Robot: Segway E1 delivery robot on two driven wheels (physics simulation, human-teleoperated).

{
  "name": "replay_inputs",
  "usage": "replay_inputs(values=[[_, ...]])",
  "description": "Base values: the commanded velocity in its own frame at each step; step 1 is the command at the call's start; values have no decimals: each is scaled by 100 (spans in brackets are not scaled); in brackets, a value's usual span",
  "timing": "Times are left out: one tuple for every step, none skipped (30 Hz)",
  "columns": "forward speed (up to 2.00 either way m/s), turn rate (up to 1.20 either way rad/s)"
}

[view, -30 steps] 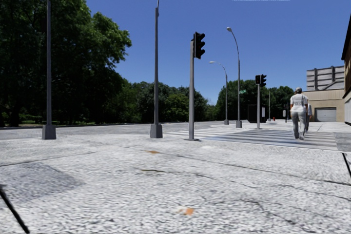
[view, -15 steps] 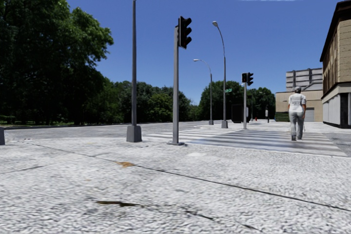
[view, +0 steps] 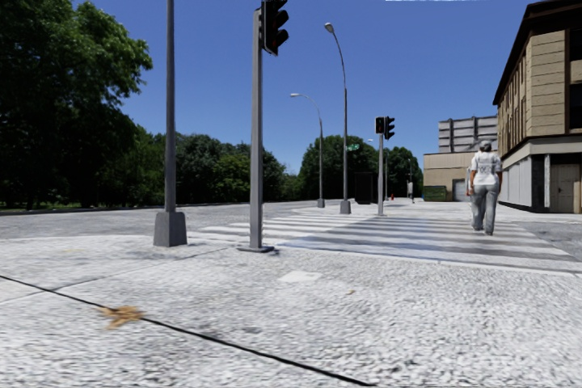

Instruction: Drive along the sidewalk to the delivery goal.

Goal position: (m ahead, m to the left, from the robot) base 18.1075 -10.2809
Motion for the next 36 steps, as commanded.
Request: replay_inputs(values=[[200, -33], [200, -33], [200, -33], [200, -33], [200, -33], [200, -33], [200, -33], [200, -33], [200, -33], [200, -33], [200, -33], [200, -33], [200, -33], [200, -33], [200, -33], [200, -33], [200, -33], [200, -33], [200, -34], [200, -39], [200, -41], [200, -41], [200, -41], [200, -42], [200, -42], [200, -42], [200, -42], [200, -42], [200, -43], [200, -50], [200, -50], [200, -54], [200, -55], [200, -55], [200, -55], [200, -55]])
